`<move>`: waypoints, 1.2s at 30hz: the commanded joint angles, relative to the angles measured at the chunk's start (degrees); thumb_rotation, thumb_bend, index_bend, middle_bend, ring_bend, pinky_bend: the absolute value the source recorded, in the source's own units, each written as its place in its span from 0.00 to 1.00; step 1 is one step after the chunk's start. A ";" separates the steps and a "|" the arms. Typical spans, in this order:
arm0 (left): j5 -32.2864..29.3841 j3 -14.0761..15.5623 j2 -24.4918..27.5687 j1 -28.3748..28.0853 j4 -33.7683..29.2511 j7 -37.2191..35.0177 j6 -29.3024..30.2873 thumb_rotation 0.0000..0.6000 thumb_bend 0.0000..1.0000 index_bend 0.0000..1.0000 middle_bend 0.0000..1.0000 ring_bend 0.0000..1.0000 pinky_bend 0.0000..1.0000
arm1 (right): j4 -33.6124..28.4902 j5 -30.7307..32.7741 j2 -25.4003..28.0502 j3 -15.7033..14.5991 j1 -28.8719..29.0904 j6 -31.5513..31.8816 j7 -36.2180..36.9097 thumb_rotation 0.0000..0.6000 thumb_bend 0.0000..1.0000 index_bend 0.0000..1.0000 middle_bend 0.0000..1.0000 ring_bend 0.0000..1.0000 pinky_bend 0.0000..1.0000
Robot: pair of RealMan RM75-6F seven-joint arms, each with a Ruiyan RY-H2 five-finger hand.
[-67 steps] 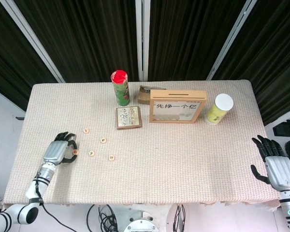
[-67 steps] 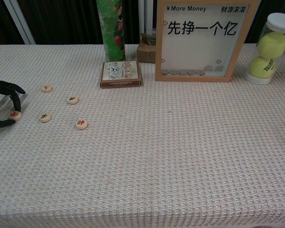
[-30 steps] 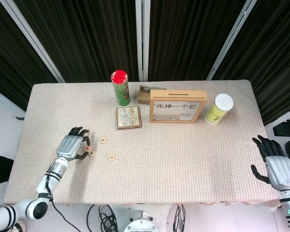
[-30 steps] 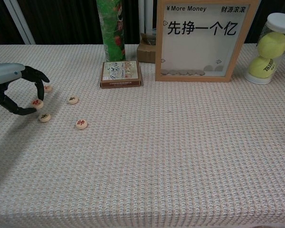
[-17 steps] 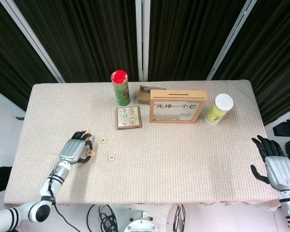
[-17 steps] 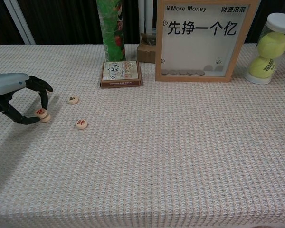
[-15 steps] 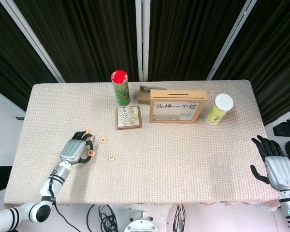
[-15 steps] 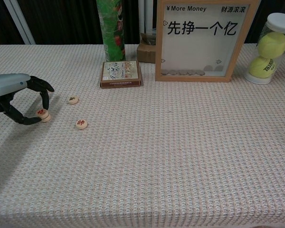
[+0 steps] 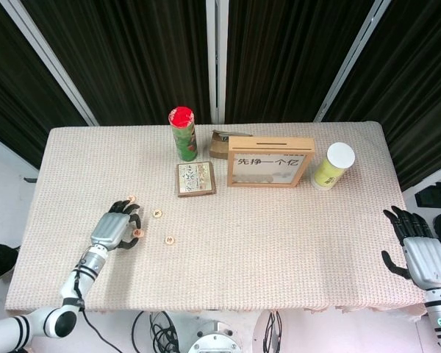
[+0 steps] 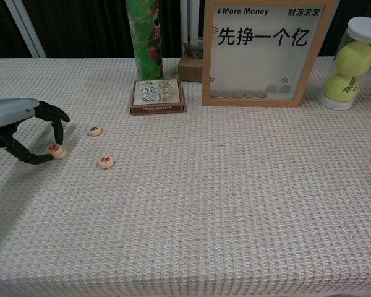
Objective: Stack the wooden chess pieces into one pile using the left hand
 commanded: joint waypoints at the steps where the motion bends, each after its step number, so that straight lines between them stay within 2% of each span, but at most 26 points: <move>1: 0.24 0.14 -0.06 0.01 0.15 -0.22 0.00 1.00 0.31 0.47 0.13 0.00 0.01 | -0.11 -0.03 -0.02 0.01 -0.01 0.07 -0.11 1.00 0.33 0.00 0.00 0.00 0.00; 19: 2.23 0.48 0.21 0.30 0.18 -1.67 1.08 1.00 0.31 0.41 0.13 0.00 0.01 | -0.11 0.07 0.07 0.06 -0.12 0.27 0.02 1.00 0.33 0.00 0.00 0.00 0.00; 25: 3.87 0.31 3.93 0.87 -6.37 0.73 4.21 1.00 0.31 0.35 0.13 0.00 0.01 | -0.06 0.13 0.08 0.10 -0.11 0.25 0.16 1.00 0.33 0.00 0.00 0.00 0.00; 30: 3.70 -2.12 7.64 1.07 -11.62 2.00 7.65 1.00 0.31 0.35 0.13 0.00 0.01 | -0.22 -0.02 0.02 -0.01 -0.01 0.05 -0.19 1.00 0.33 0.00 0.00 0.00 0.00; 33: 1.22 -4.10 8.02 0.27 -10.27 1.55 7.18 1.00 0.31 0.35 0.13 0.00 0.01 | -0.43 -0.33 0.06 -0.10 -0.10 0.29 -0.30 1.00 0.33 0.00 0.00 0.00 0.00; 36: -2.18 -6.18 6.52 -1.01 -6.08 -0.20 5.42 1.00 0.30 0.35 0.13 0.00 0.02 | -0.60 -0.60 0.17 -0.16 -0.23 0.58 -0.18 1.00 0.33 0.00 0.00 0.00 0.00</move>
